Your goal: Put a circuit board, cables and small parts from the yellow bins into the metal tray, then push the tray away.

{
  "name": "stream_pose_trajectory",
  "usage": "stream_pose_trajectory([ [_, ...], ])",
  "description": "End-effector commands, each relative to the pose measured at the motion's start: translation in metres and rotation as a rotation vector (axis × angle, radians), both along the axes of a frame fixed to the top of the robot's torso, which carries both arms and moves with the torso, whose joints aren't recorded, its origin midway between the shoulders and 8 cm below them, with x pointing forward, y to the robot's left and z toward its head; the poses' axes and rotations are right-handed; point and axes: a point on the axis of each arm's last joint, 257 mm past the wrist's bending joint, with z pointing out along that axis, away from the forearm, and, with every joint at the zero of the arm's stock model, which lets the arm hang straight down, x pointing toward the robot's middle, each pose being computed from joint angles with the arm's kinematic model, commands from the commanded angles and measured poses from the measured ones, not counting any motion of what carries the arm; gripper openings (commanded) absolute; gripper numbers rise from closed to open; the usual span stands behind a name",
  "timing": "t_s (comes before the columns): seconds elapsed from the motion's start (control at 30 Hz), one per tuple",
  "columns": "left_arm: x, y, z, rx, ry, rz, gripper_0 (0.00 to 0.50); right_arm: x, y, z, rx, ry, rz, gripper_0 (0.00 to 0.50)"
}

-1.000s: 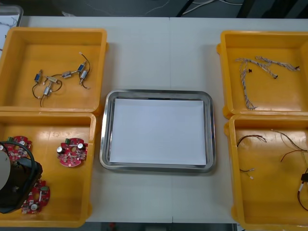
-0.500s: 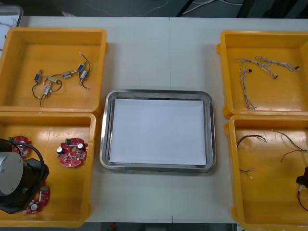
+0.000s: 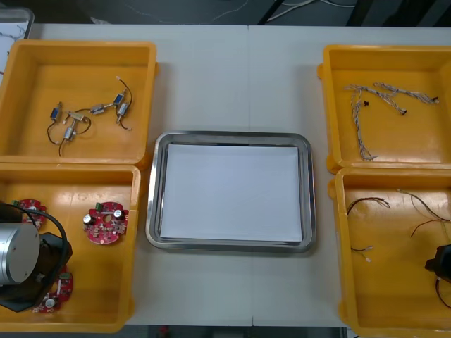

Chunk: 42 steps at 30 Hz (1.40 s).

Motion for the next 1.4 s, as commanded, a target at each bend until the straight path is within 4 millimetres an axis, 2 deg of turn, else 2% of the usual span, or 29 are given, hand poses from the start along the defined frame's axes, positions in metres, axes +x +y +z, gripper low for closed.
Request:
stream_pose_trajectory([
  [0.03, 0.007, -0.013, -0.007, -0.020, -0.017, -0.002, 0.500, -0.007, 0.011, -0.007, 0.013, 0.002, -0.020, 0.500],
  [0.23, 0.017, -0.012, -0.017, -0.015, -0.033, -0.007, 0.500, -0.007, 0.010, -0.010, 0.008, -0.001, -0.028, 0.500],
  [0.83, 0.016, -0.018, -0.024, -0.018, -0.020, -0.009, 0.500, -0.010, 0.013, -0.017, 0.009, -0.004, -0.048, 0.495],
  [0.87, 0.016, -0.018, -0.025, -0.018, -0.019, -0.007, 0.500, -0.010, 0.013, -0.017, 0.011, -0.004, -0.048, 0.424],
  [0.9, 0.017, -0.018, -0.026, -0.018, -0.019, -0.007, 0.500, -0.010, 0.013, -0.017, 0.009, -0.004, -0.048, 0.394],
  [0.93, 0.018, -0.017, -0.027, -0.014, -0.023, -0.008, 0.500, -0.010, 0.013, -0.017, 0.011, -0.004, -0.049, 0.394],
  [0.97, 0.019, -0.016, -0.027, -0.013, -0.026, -0.007, 0.500, -0.010, 0.014, -0.017, 0.013, -0.006, -0.049, 0.165],
  [1.0, 0.019, -0.015, -0.028, -0.011, -0.025, -0.005, 0.500, -0.010, 0.014, -0.017, 0.012, -0.007, -0.049, 0.113],
  [1.03, 0.019, -0.016, -0.027, -0.011, -0.028, -0.007, 0.500, -0.009, 0.014, -0.017, 0.013, -0.010, -0.048, 0.022],
  [1.07, 0.019, -0.015, -0.028, -0.011, -0.026, -0.007, 0.500, -0.009, 0.014, -0.017, 0.015, -0.010, -0.049, 0.000],
  [1.23, 0.019, -0.016, -0.028, -0.009, -0.024, -0.009, 0.497, -0.006, 0.015, -0.016, 0.012, -0.022, -0.042, 0.000],
  [1.4, 0.019, -0.016, -0.028, -0.007, -0.026, -0.008, 0.442, -0.001, 0.014, -0.012, 0.010, -0.034, -0.037, 0.000],
])
